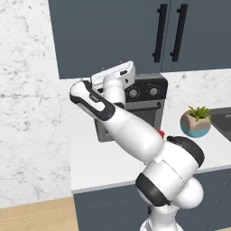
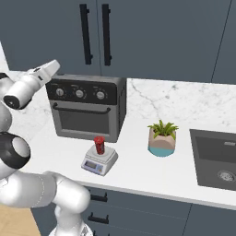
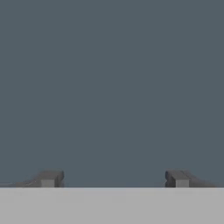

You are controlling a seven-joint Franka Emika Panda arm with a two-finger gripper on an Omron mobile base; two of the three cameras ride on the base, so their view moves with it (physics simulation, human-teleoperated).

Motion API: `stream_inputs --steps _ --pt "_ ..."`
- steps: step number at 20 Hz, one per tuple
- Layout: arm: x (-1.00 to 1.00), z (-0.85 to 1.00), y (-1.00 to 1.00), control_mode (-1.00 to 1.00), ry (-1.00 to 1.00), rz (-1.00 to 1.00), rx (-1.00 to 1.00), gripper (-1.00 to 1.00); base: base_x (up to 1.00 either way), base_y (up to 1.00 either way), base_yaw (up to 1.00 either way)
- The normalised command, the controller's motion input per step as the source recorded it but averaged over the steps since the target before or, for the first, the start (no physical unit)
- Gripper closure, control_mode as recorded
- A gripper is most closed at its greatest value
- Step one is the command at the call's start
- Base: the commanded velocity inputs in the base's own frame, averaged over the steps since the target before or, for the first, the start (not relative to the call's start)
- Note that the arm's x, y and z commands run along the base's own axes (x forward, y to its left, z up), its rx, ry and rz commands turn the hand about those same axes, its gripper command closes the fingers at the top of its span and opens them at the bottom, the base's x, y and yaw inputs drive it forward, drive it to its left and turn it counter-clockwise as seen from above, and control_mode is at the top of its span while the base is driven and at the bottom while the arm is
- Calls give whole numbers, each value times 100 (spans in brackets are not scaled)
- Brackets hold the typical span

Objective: Pick the yogurt and place it on the digital scale for weighing, and close the cabinet.

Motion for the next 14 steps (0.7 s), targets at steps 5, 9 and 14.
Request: stream_inputs --steps 5,9,14 --pt "89 0 -2 -100 -14 -10 0 -100 0 0 0" --pt "73 3 -19 -100 -25 -14 0 -100 0 0 0" --pt "78 5 -23 -100 -21 -20 0 -100 0 0 0"
